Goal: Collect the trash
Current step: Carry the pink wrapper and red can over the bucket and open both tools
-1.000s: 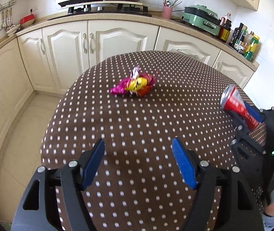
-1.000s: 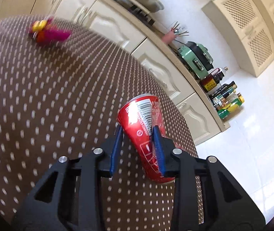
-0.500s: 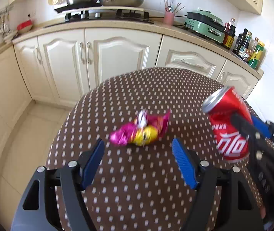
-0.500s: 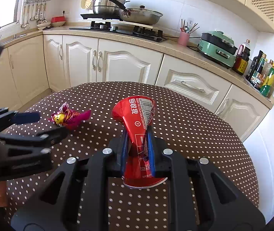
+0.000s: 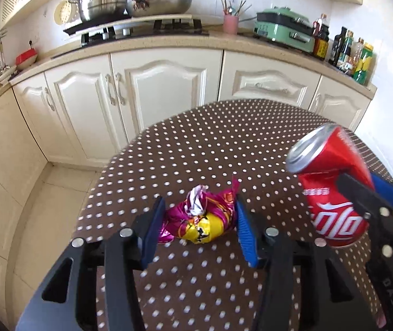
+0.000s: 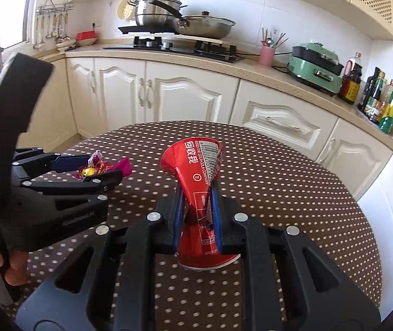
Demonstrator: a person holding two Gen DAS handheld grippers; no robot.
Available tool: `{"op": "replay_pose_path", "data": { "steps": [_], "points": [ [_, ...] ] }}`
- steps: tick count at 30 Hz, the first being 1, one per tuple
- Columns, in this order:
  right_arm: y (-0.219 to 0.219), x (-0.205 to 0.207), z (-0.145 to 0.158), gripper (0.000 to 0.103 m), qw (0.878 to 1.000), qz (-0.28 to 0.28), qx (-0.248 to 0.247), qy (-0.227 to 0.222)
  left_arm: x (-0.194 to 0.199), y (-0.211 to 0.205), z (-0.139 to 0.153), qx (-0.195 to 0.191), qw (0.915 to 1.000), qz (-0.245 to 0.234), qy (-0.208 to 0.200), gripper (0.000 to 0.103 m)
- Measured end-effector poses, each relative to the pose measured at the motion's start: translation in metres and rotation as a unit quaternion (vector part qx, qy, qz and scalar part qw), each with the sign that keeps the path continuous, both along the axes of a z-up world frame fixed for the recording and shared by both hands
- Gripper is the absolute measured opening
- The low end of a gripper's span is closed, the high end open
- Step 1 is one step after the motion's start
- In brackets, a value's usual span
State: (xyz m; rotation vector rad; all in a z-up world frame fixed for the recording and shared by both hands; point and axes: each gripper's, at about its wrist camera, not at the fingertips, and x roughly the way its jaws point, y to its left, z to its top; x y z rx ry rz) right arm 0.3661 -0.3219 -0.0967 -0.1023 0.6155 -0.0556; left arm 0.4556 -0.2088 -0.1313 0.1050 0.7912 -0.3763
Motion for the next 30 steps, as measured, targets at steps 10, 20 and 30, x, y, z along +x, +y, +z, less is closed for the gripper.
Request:
{"op": "replay_pose_path", "data": {
  "steps": [10,20,30],
  "points": [
    [0.067,-0.032,0.037,0.018,0.998,0.053,0.005,-0.035,-0.051,0.086,0.033,-0.024,0.998,0.041,-0.043,0.049],
    [0.205,-0.053,0.051,0.018,0.985,0.165,0.043,-0.039,-0.108,0.245,0.035,-0.02,0.9887,0.136,-0.06,0.049],
    [0.358,-0.036,-0.034,0.018,0.963,0.251,0.077,0.057,-0.13,0.397,-0.067,-0.016,0.9712,0.235,0.033,0.049]
  ]
}}
